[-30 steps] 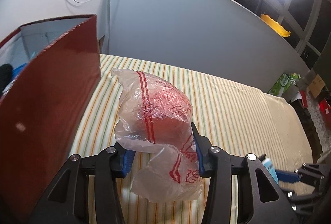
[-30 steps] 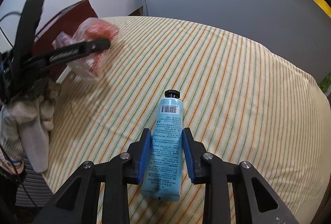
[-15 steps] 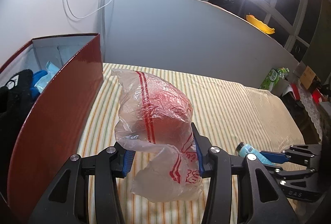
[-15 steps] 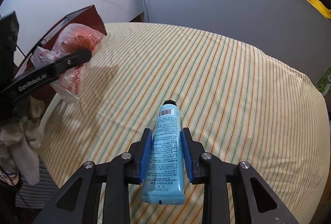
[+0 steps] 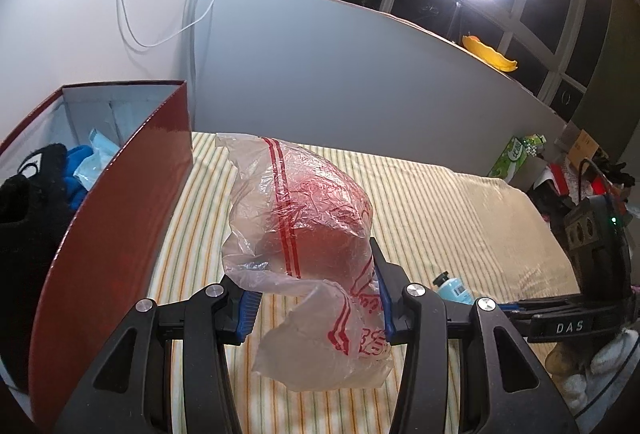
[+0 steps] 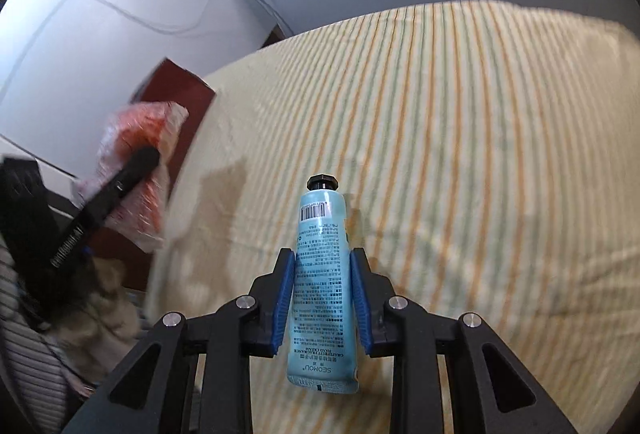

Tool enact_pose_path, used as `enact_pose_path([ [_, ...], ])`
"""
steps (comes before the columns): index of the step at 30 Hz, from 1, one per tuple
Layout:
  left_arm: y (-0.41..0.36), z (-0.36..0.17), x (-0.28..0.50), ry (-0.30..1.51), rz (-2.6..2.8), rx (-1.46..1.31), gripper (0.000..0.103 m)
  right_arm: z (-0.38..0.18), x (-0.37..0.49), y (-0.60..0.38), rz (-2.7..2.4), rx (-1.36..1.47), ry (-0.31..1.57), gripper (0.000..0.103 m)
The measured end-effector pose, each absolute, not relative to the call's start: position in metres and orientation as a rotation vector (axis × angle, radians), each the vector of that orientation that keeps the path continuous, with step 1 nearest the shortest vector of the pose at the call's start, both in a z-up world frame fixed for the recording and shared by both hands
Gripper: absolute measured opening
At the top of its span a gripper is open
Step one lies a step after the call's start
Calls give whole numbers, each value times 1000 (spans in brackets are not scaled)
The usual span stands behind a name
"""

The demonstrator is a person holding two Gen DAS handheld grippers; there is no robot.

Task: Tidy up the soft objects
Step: 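Lift and carry the pink bag with the left tool while the right tool carries the blue tube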

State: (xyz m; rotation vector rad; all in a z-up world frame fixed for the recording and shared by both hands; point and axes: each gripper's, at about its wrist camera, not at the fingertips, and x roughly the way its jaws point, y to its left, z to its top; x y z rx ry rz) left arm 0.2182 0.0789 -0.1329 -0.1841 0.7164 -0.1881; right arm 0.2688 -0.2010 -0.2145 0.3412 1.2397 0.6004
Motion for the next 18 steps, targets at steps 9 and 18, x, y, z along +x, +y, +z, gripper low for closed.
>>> enact_pose_path([
  [9,92,-113,193,688,-198,-195,45,-190,277,-174,694,451,1194,25],
  [18,138,-86,152,642,-154,-208,45,-145,287,-121,790,423,1121,25],
])
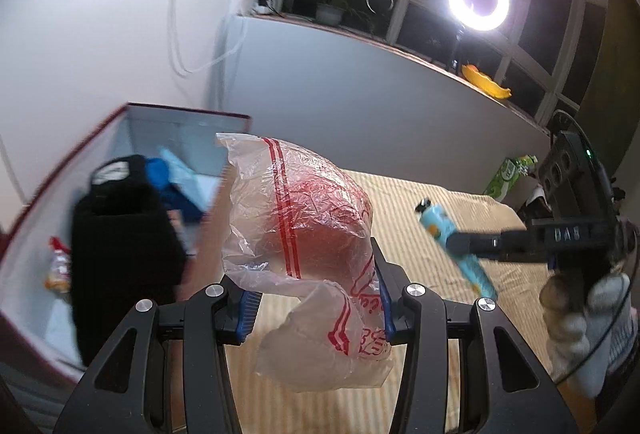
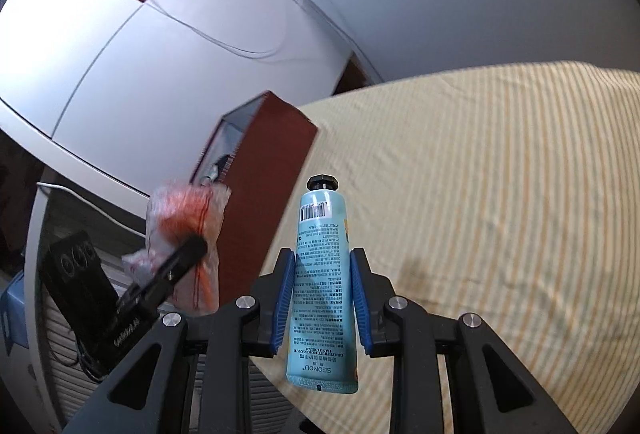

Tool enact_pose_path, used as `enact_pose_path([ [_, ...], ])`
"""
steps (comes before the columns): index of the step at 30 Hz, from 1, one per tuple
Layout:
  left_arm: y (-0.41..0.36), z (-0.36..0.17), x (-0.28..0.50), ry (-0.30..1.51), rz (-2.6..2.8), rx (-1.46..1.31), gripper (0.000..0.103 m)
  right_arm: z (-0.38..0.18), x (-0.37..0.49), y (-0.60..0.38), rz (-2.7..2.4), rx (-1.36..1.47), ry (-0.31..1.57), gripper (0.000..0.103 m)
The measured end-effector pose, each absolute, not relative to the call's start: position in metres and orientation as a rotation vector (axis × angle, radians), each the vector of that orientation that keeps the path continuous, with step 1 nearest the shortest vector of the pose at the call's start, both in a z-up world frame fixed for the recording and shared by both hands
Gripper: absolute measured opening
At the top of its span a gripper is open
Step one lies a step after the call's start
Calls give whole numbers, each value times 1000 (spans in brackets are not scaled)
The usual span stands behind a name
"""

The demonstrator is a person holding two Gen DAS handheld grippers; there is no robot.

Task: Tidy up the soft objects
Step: 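Lift and carry the pink bag with the left tool while the right tool carries the blue tube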

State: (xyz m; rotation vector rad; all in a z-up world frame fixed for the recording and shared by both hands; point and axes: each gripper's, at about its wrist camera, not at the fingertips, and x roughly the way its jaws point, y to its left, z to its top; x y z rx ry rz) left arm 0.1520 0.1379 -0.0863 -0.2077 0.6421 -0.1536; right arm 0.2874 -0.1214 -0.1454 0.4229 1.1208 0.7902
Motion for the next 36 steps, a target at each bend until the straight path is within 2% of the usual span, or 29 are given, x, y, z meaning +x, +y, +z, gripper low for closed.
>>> enact_pose_path([
  [17,241,-74,101,596,90,-195,45,-95,306,-37,914,314,1059,25],
  [36,250,-84,114,598,218,-55,45,-85,342,73,921,193,1064,25],
])
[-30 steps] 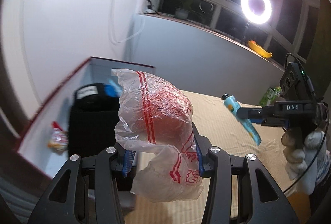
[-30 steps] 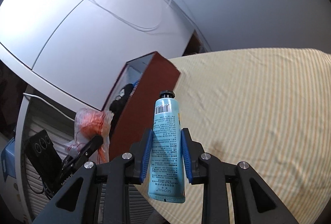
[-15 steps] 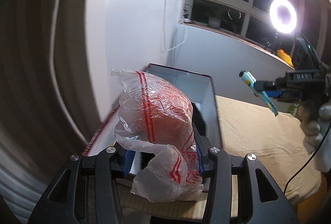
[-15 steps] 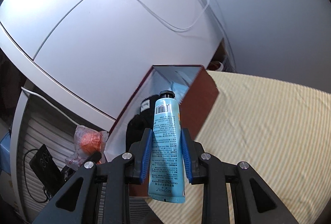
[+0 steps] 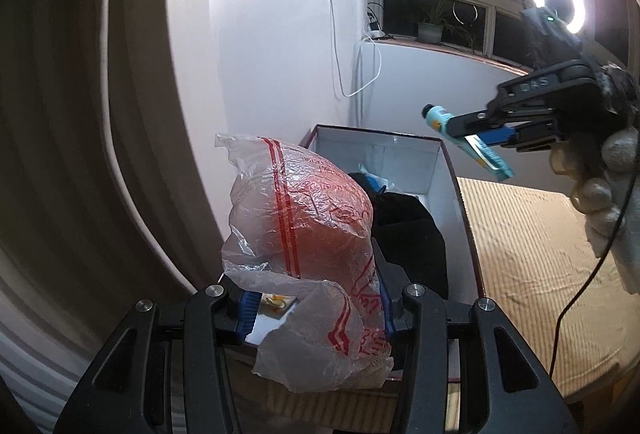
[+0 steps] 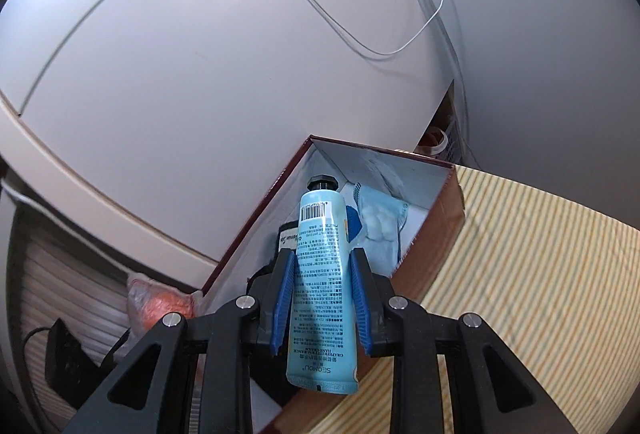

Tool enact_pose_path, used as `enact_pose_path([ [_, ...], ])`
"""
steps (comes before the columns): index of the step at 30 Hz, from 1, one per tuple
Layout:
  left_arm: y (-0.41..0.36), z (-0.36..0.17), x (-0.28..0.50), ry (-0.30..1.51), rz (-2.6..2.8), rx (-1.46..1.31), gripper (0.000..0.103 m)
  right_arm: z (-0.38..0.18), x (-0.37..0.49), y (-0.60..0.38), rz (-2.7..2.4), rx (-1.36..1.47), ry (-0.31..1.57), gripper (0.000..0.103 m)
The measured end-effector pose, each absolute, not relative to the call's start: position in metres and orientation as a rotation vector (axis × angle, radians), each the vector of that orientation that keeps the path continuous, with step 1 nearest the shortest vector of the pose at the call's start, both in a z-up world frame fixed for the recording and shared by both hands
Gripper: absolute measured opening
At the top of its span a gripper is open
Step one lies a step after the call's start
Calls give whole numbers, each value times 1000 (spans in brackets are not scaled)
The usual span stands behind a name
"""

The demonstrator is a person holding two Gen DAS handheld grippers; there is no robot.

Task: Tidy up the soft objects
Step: 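Lift and carry the pink bag with the left tool while the right tool carries the blue tube, then open both tools over the shoebox to drop the bag and tube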

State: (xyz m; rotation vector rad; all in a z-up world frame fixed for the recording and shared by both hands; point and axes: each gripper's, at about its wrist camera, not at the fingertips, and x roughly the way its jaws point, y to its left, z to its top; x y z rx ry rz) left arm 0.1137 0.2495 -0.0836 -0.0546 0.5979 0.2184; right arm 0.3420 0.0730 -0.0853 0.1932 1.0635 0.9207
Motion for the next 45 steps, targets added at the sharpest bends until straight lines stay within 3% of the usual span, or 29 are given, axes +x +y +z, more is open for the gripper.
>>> enact_pose_path([
  [16,245,-87,117,604,267,4,47,-94,359,96,870,153,1066,26],
  [18,246,-87,117,607,264,-7,52,-94,361,97,869,155,1067,26],
  [19,247,-87,117,605,264,-12,59,-94,361,98,871,155,1066,26],
  [21,249,-86,119,597,269,-16,63,-92,363,99,868,151,1058,32],
  [23,250,-84,118,596,268,-23,63,-89,363,99,862,148,1045,49],
  [45,243,-76,114,575,243,-40,64,-80,338,83,861,62,991,52],
])
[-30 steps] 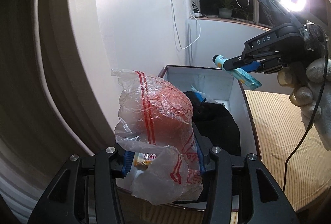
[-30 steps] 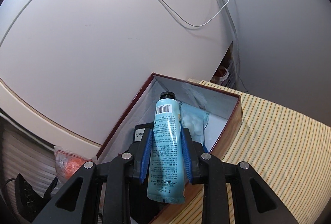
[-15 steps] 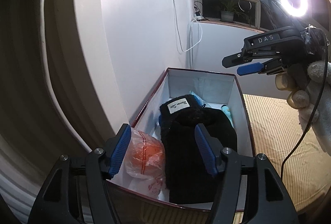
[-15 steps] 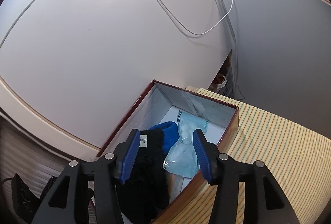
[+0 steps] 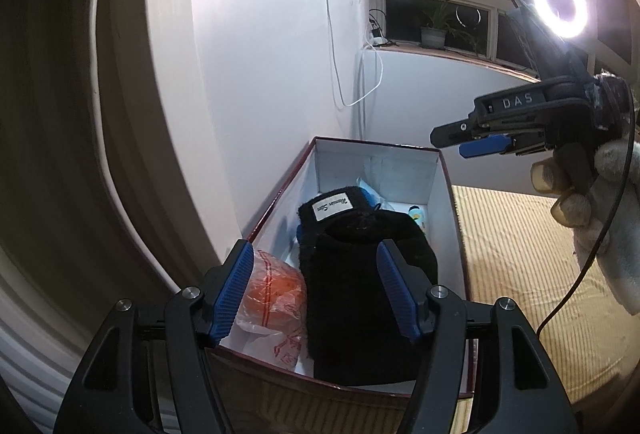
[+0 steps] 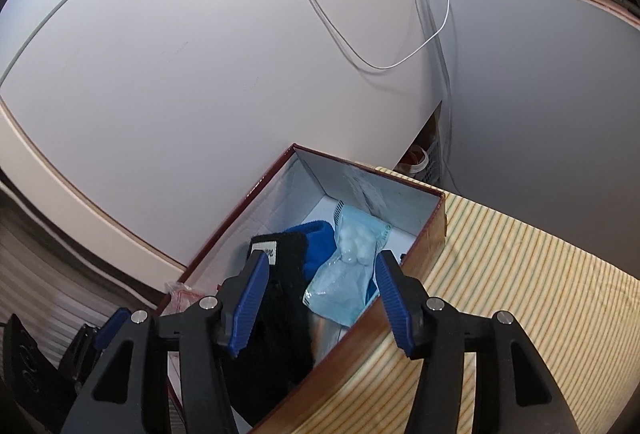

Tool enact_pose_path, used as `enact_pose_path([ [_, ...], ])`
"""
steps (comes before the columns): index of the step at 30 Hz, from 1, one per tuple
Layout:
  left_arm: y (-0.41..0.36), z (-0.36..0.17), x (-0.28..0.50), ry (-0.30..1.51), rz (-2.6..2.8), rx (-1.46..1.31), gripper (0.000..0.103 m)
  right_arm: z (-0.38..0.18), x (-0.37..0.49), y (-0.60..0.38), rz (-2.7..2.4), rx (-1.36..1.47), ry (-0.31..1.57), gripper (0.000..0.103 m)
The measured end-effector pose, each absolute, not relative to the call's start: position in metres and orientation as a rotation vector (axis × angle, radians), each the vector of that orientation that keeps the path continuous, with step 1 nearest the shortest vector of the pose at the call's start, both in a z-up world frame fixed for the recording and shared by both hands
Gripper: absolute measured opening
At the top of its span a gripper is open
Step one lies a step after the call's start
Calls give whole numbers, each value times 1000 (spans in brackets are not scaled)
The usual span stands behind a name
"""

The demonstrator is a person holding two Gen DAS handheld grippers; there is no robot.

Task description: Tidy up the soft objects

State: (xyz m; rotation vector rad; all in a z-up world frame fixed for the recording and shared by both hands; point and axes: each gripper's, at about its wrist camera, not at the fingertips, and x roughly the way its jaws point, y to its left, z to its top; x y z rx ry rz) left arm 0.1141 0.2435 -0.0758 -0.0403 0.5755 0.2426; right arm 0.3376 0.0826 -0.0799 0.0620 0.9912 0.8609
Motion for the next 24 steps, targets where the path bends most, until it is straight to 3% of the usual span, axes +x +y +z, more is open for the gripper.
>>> enact_pose_path([
  [24,214,-63,37,498,219,-166,69,-60,227,19,878,-50,809,71],
])
